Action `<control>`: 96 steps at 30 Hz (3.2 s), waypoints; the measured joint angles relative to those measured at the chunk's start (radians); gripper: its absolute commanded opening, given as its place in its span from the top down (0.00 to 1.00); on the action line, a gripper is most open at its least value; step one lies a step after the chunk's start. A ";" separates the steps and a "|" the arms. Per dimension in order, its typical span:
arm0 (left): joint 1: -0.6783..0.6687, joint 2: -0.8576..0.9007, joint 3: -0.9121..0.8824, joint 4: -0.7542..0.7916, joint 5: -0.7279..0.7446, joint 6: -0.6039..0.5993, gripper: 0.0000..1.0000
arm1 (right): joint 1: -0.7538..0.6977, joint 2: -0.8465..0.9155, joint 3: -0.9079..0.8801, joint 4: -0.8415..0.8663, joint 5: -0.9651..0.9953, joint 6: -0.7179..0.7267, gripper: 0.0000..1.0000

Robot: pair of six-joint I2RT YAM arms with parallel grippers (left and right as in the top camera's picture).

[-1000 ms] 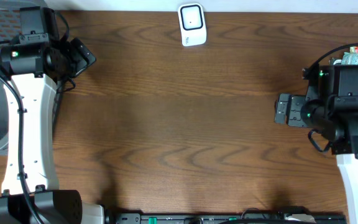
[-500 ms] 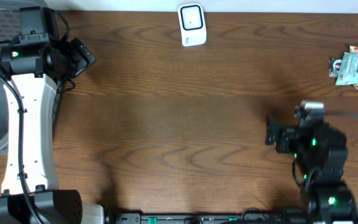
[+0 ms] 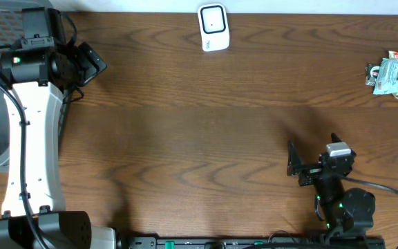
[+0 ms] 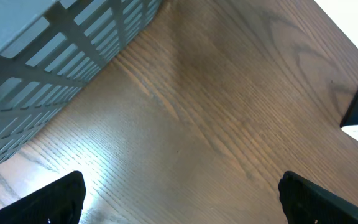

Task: Scan the item barcode

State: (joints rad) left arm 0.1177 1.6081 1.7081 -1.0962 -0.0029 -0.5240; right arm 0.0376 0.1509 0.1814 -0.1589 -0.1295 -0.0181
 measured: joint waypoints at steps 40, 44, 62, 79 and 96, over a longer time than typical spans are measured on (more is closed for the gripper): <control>0.000 0.000 0.000 0.000 0.000 0.000 0.02 | 0.002 -0.139 -0.174 0.087 0.104 0.035 0.01; 0.000 0.000 0.000 0.000 0.000 0.000 0.02 | 0.002 -0.139 -0.174 0.087 0.104 0.035 0.01; 0.000 0.000 0.000 0.000 0.000 0.000 0.02 | 0.008 -0.139 -0.174 0.088 0.103 0.035 0.01; 0.000 0.000 0.000 -0.045 -0.003 0.029 0.02 | 0.008 -0.139 -0.174 0.088 0.104 0.035 0.01; -0.039 -0.243 -0.512 0.177 0.031 0.340 0.02 | 0.008 -0.139 -0.174 0.088 0.104 0.035 0.01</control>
State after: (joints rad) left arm 0.0784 1.3655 1.1957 -0.9195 0.0284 -0.1841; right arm 0.0456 0.0116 0.0071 -0.0708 -0.0257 0.0170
